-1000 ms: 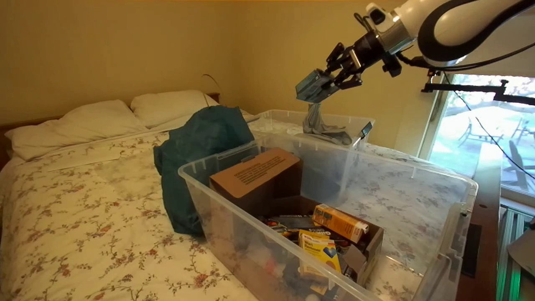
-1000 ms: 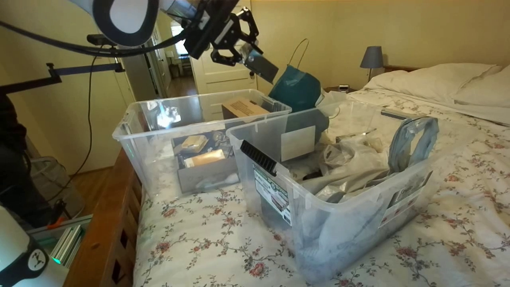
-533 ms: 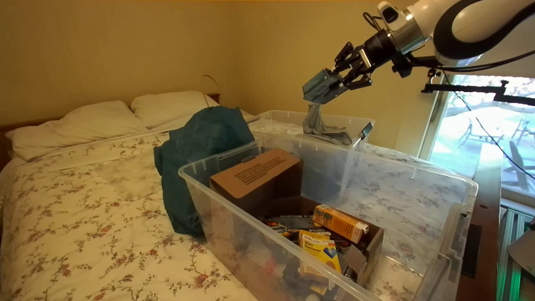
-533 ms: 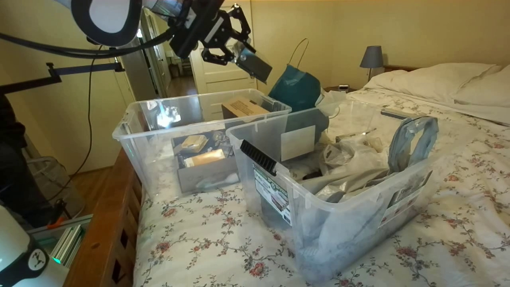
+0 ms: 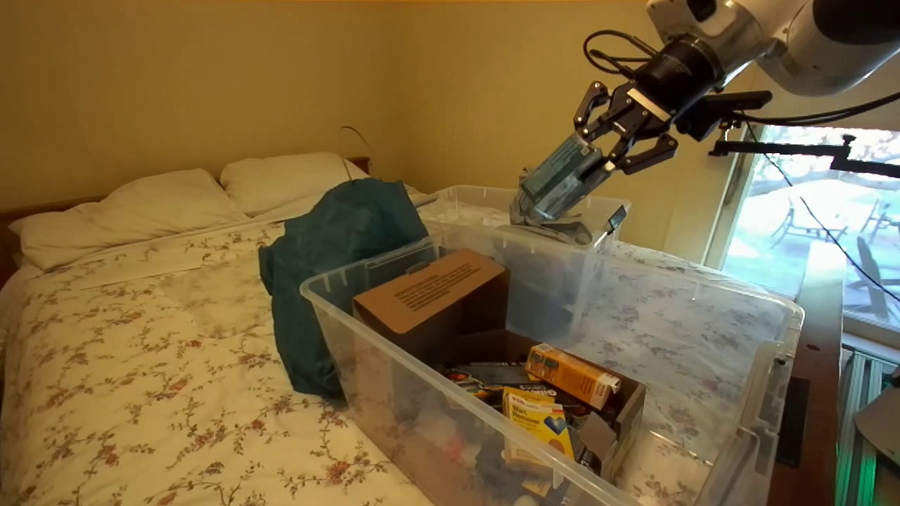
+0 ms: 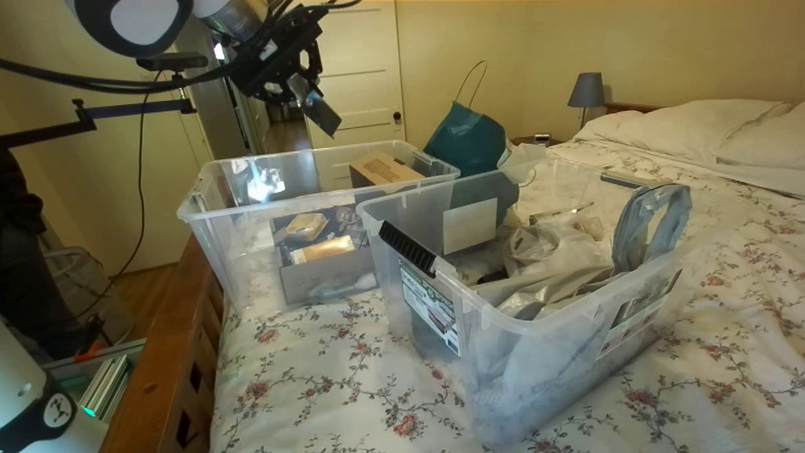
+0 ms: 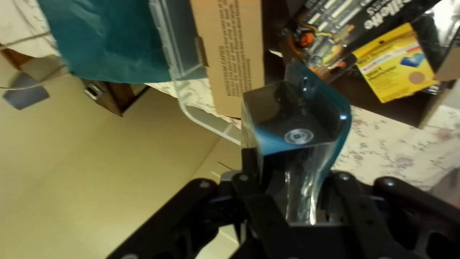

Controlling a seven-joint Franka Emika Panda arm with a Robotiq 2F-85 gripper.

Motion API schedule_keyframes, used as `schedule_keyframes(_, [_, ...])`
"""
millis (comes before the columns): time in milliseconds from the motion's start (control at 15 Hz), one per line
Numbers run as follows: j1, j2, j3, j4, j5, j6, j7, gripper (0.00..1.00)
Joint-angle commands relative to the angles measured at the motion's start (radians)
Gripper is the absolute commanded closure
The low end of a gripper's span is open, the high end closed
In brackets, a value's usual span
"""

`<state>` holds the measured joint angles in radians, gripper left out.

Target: Move the black item in a white package from the tote on the right to the one on the left

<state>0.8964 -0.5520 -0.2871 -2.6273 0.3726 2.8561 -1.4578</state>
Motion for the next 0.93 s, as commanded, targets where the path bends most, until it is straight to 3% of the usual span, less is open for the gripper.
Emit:
schedule_keyframes(0, [0.062,0.035,-0.082,-0.007,0.023,-0.091,-0.053,0.89])
schedule_keyframes(400, [0.025,0.212,-0.055,0.063,0.030,-0.098,-0.075,0.89])
schedule_keyframes(533, [0.001,0.178,-0.029,0.028,0.045,-0.089,-0.072,0.89])
schedule_keyframes(600, [-0.006,0.193,-0.016,0.033,0.049,-0.089,-0.074,0.64])
schedule_keyframes(800, [-0.025,0.196,0.001,0.033,0.047,-0.089,-0.071,0.64])
schedule_keyframes(867, [-0.028,0.195,0.001,0.033,0.047,-0.089,-0.071,0.89])
